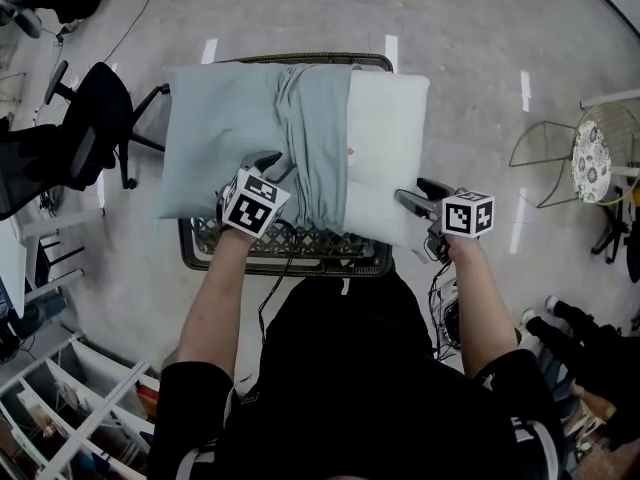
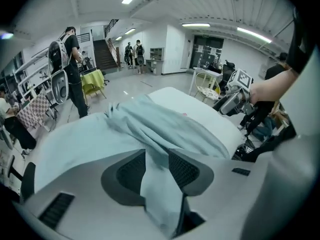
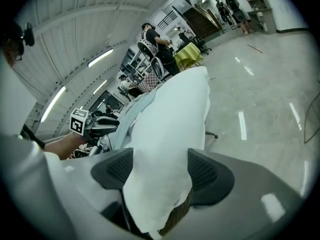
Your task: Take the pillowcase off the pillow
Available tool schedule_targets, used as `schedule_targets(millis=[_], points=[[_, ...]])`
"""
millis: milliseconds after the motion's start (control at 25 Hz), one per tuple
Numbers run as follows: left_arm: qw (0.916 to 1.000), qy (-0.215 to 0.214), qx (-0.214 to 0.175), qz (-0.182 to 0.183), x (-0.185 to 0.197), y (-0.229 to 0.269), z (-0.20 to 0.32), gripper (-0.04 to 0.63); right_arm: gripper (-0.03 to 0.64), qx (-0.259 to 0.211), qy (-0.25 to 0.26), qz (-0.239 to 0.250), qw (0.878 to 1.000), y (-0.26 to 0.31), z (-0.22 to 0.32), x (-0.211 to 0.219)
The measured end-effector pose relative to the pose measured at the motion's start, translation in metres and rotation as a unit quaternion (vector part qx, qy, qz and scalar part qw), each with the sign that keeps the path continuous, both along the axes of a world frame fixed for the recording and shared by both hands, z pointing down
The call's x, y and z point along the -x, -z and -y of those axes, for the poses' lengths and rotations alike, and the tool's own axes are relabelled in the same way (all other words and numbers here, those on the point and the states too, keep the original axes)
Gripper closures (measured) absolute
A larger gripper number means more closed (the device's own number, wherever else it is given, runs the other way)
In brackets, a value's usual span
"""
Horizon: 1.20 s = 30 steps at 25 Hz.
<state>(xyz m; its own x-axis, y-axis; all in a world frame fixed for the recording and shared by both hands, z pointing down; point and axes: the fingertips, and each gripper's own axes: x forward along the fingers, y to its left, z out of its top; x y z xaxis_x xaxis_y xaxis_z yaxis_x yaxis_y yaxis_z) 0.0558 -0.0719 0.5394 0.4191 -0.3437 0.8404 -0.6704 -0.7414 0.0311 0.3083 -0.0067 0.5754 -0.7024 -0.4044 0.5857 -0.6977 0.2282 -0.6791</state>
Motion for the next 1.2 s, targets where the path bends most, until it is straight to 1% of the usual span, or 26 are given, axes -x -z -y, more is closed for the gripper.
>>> schedule_targets(millis=[120, 200, 320, 400, 440, 520, 560, 640, 680, 720, 760, 800, 880, 960, 1080, 1200], points=[[0.9994, -0.019, 0.018, -0.022, -0.005, -0.009, -0.044, 0.446, 0.245, 0.019, -0.012, -0.021, 1.000, -0.006, -0.043, 0.008], [0.9982, -0.037, 0.030, -0.036, -0.014, -0.011, -0.072, 0.446, 0.239, 0.036, -0.015, -0.033, 0.999, -0.014, -0.069, 0.015], [0.9966, -0.050, 0.049, -0.043, -0.026, -0.020, -0.108, 0.439, 0.235, 0.044, -0.026, -0.051, 0.997, -0.023, -0.092, 0.028], [0.9969, -0.051, 0.053, -0.030, -0.028, -0.033, -0.119, 0.414, 0.235, 0.033, -0.026, -0.080, 0.996, -0.031, -0.089, 0.035], [0.9973, -0.049, 0.049, -0.021, -0.028, -0.040, -0.121, 0.400, 0.235, 0.027, -0.017, -0.103, 0.994, -0.035, -0.086, 0.040], [0.9983, -0.045, 0.036, -0.004, -0.029, -0.051, -0.120, 0.394, 0.236, 0.012, 0.011, -0.159, 0.987, -0.044, -0.082, 0.047], [0.9987, -0.042, 0.029, 0.004, -0.031, -0.056, -0.118, 0.394, 0.252, 0.002, 0.023, -0.185, 0.983, -0.047, -0.081, 0.050], [0.9989, -0.039, 0.017, 0.018, -0.032, -0.062, -0.114, 0.398, 0.316, -0.019, 0.042, -0.224, 0.973, -0.046, -0.080, 0.054], [0.9988, -0.039, 0.011, 0.026, -0.031, -0.063, -0.113, 0.416, 0.356, -0.030, 0.051, -0.235, 0.970, -0.043, -0.080, 0.056], [0.9986, -0.039, 0.006, 0.035, -0.029, -0.064, -0.111, 0.446, 0.385, -0.040, 0.057, -0.235, 0.969, -0.039, -0.080, 0.056], [0.9982, -0.041, 0.001, 0.044, -0.027, -0.063, -0.110, 0.486, 0.408, -0.045, 0.060, -0.225, 0.971, -0.035, -0.080, 0.055], [0.9978, -0.043, -0.002, 0.052, -0.025, -0.062, -0.110, 0.520, 0.423, -0.047, 0.059, -0.206, 0.976, -0.030, -0.079, 0.052], [0.9970, -0.042, -0.004, 0.064, -0.020, -0.059, -0.110, 0.562, 0.442, -0.051, 0.061, -0.162, 0.984, -0.019, -0.079, 0.046], [0.9968, -0.032, -0.003, 0.074, -0.013, -0.056, -0.112, 0.575, 0.454, -0.064, 0.080, -0.142, 0.985, -0.009, -0.079, 0.041], [0.9967, 0.000, -0.004, 0.081, 0.005, -0.052, -0.112, 0.580, 0.479, -0.081, 0.109, -0.122, 0.983, 0.005, -0.077, 0.034], [0.9961, 0.022, -0.003, 0.086, 0.022, -0.047, -0.111, 0.580, 0.491, -0.085, 0.124, -0.090, 0.985, 0.013, -0.073, 0.026]])
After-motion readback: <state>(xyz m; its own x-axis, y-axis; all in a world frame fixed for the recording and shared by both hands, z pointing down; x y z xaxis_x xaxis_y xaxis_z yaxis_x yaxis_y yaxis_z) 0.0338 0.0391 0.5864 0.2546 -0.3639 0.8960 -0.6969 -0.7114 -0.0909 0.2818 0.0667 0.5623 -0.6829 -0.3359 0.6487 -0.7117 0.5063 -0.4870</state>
